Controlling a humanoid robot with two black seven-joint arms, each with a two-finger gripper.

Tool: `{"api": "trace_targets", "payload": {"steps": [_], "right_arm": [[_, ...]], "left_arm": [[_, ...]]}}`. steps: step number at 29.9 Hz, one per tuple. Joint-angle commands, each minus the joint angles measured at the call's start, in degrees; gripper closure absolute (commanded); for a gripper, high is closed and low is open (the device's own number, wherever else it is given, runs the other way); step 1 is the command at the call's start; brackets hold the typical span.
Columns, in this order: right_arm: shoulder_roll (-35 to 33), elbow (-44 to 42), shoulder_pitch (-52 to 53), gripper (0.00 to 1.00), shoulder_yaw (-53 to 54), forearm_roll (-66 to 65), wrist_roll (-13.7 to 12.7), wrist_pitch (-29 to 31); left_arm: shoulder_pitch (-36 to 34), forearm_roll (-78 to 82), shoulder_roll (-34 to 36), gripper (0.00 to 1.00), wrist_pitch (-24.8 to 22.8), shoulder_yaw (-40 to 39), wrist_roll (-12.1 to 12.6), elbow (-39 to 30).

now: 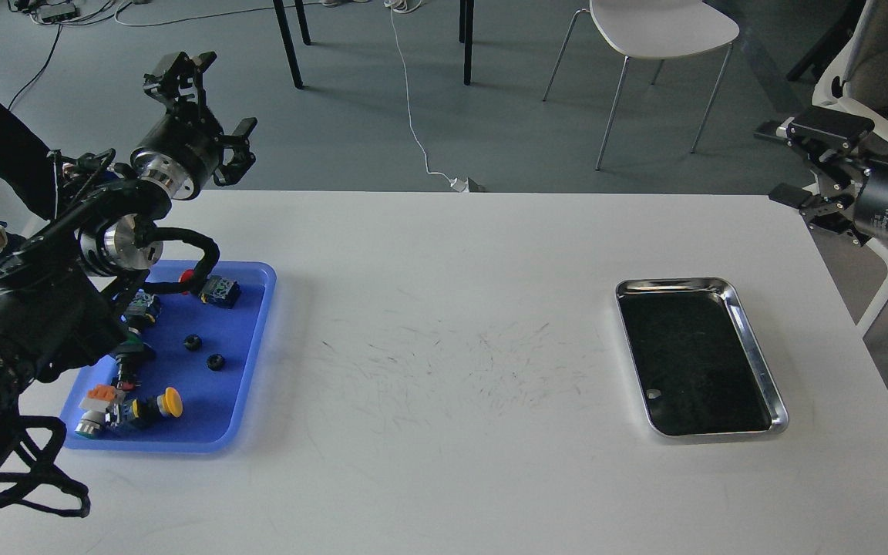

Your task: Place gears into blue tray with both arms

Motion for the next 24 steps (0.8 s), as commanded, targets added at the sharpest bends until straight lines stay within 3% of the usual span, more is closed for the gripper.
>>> {"api": "trace_targets", "payload": {"steps": [1, 4, 9, 12, 24], "right_arm": [[1.71, -3.71, -0.26, 0.04, 0.92, 14.52, 2.53, 0.47], [1.71, -6.96, -1.4, 0.04, 0.83, 27.36, 4.12, 1.61], [3.46, -15.83, -6.06, 0.04, 0.92, 40.73, 6.49, 10.48], [6.54, -20.49, -7.64, 0.04, 1.0, 47.86, 6.58, 13.21], [14.98, -23.41, -8.44, 0.01, 1.79, 51.13, 8.16, 13.27]], "left_arm": [[0.2, 0.03, -0.24, 0.02, 0.02, 0.32, -0.08, -0.08], [0.47, -0.06, 0.11, 0.02, -0.5, 0.06, 0.09, -0.08], [0.64, -0.23, 0.2, 0.02, -1.29, -0.64, 0.71, -0.25], [0.64, -0.23, 0.11, 0.02, -1.74, -0.73, 0.71, -0.25], [0.64, -7.18, 0.37, 0.02, -1.82, -0.73, 0.54, 0.01]]}}
